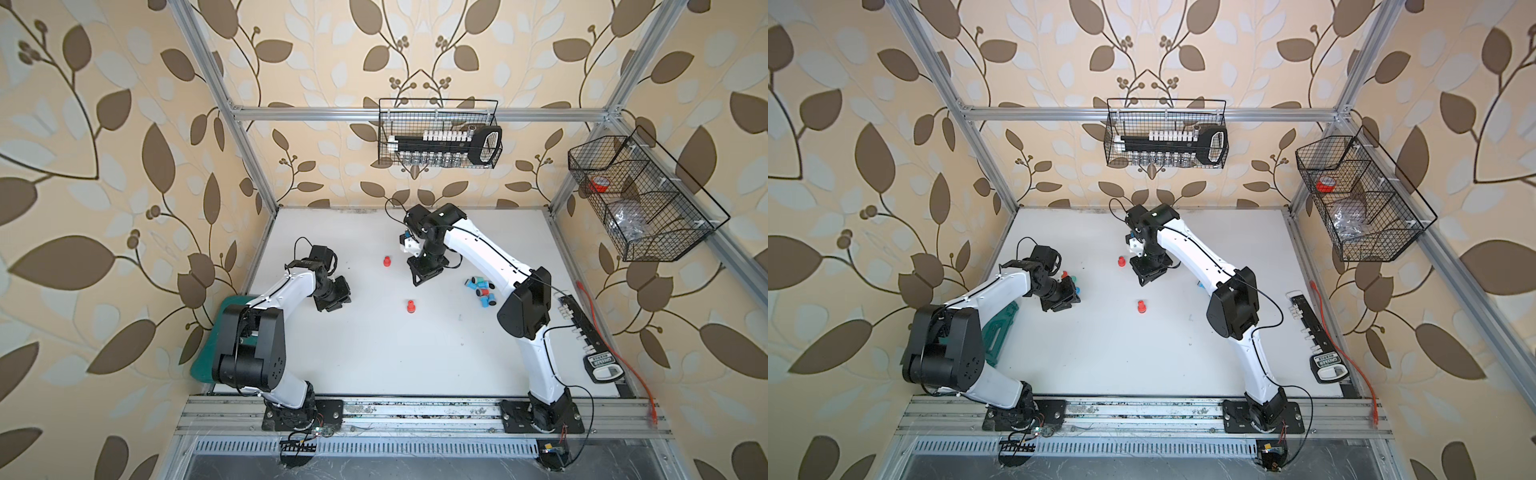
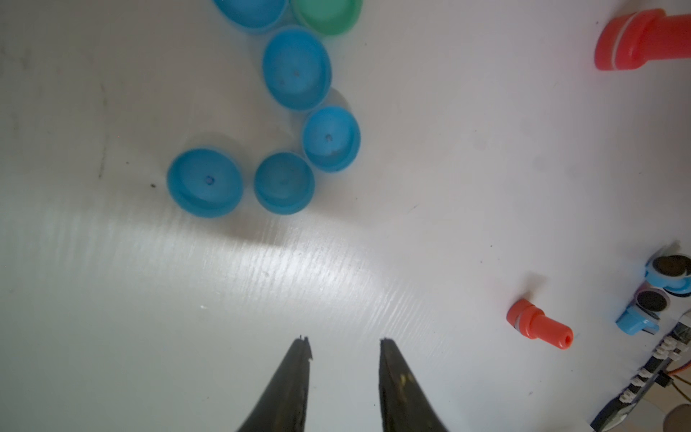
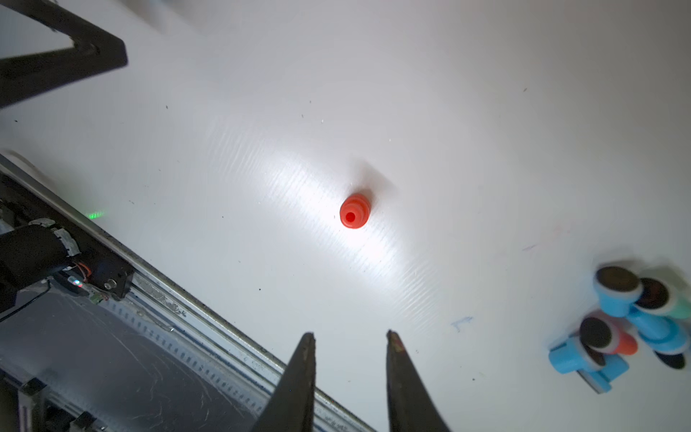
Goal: Close the stamp cap
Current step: Pick up the stamp from the center of the board.
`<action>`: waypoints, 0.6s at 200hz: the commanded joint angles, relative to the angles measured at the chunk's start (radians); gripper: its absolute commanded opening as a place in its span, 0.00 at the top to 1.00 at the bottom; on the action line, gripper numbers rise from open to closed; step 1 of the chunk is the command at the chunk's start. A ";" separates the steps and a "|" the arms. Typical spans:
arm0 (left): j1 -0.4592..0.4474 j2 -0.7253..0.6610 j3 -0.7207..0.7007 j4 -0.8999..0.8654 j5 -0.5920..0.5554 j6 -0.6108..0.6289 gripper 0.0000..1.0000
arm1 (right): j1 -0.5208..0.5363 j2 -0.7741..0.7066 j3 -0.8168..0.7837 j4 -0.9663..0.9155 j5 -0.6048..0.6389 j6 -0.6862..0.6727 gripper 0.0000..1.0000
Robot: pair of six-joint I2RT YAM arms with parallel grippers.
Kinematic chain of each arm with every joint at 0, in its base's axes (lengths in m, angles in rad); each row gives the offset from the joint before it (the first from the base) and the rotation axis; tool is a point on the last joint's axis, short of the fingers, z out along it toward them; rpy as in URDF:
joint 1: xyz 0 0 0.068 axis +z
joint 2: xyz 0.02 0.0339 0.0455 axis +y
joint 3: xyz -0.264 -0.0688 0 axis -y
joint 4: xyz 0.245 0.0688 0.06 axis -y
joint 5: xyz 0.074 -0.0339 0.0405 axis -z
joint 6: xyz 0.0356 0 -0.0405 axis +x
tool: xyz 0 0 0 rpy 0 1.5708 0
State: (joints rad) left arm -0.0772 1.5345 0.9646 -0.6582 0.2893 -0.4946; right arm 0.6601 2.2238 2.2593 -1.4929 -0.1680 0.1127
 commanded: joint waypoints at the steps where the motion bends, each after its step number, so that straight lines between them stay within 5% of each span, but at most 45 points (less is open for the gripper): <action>1: 0.007 -0.033 0.038 -0.020 0.010 0.021 0.66 | 0.027 0.035 0.022 -0.084 0.000 0.035 0.64; 120: 0.008 -0.020 0.039 -0.017 -0.002 0.034 0.66 | 0.075 0.247 0.072 -0.004 0.088 0.097 0.60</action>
State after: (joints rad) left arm -0.0769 1.5345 0.9726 -0.6582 0.2882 -0.4850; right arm 0.7349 2.4443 2.2723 -1.5108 -0.1162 0.1871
